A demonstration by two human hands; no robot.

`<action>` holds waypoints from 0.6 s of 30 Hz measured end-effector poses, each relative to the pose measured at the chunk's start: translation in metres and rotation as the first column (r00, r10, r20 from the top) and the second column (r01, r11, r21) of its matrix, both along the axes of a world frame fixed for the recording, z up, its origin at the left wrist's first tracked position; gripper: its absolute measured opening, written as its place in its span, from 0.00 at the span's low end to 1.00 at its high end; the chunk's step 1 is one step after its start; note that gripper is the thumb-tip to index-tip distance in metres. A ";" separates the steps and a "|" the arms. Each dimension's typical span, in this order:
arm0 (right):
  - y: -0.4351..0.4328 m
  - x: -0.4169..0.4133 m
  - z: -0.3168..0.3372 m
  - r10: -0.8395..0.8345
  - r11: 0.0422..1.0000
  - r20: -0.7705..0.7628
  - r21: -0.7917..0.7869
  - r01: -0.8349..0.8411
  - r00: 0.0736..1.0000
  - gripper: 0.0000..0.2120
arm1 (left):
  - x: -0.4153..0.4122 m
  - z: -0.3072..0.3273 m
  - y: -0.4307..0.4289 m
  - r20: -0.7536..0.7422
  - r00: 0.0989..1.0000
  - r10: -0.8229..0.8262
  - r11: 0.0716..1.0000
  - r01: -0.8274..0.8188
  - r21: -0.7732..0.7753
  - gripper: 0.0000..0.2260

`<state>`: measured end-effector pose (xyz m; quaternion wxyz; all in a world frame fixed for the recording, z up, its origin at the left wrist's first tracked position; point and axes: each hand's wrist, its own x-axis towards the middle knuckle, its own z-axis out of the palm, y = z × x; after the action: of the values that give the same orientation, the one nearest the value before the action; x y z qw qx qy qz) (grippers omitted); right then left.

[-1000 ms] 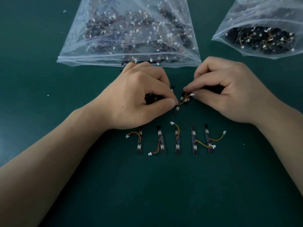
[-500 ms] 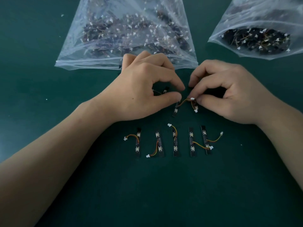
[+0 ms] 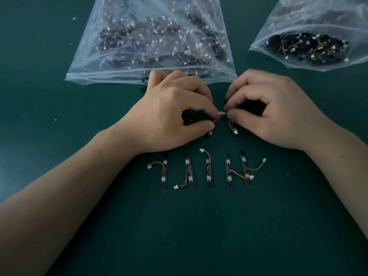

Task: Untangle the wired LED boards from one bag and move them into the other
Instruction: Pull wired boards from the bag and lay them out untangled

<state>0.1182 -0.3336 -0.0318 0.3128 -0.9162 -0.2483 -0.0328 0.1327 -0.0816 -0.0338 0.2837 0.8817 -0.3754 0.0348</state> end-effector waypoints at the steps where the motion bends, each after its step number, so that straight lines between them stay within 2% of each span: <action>1: 0.000 0.000 0.001 0.000 1.000 -0.008 0.004 0.000 1.000 0.01 | 0.000 0.000 0.000 0.003 1.000 0.001 1.000 -0.001 -0.001 0.05; 6: -0.001 -0.003 0.003 0.016 1.000 -0.048 0.009 -0.016 0.999 0.02 | -0.002 0.000 -0.002 0.042 0.999 0.018 1.000 -0.017 -0.015 0.05; 10: -0.002 -0.003 0.006 0.021 1.000 -0.061 -0.003 -0.021 0.998 0.01 | 0.000 0.001 -0.001 0.061 0.997 0.040 0.999 -0.039 -0.016 0.11; 13: -0.002 -0.002 0.006 0.030 1.000 -0.053 0.005 -0.030 0.998 0.02 | 0.001 0.002 -0.001 0.061 0.997 0.048 0.997 -0.044 -0.061 0.09; 18: 0.002 -0.005 0.001 0.038 0.999 0.076 -0.025 -0.036 0.996 0.04 | 0.005 0.004 0.003 -0.034 0.993 0.117 0.978 -0.121 -0.173 0.10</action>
<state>0.1128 -0.3316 -0.0304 0.2928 -0.9131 -0.2773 -0.0592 0.1381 -0.0783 -0.0296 0.3617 0.8746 -0.3143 0.0741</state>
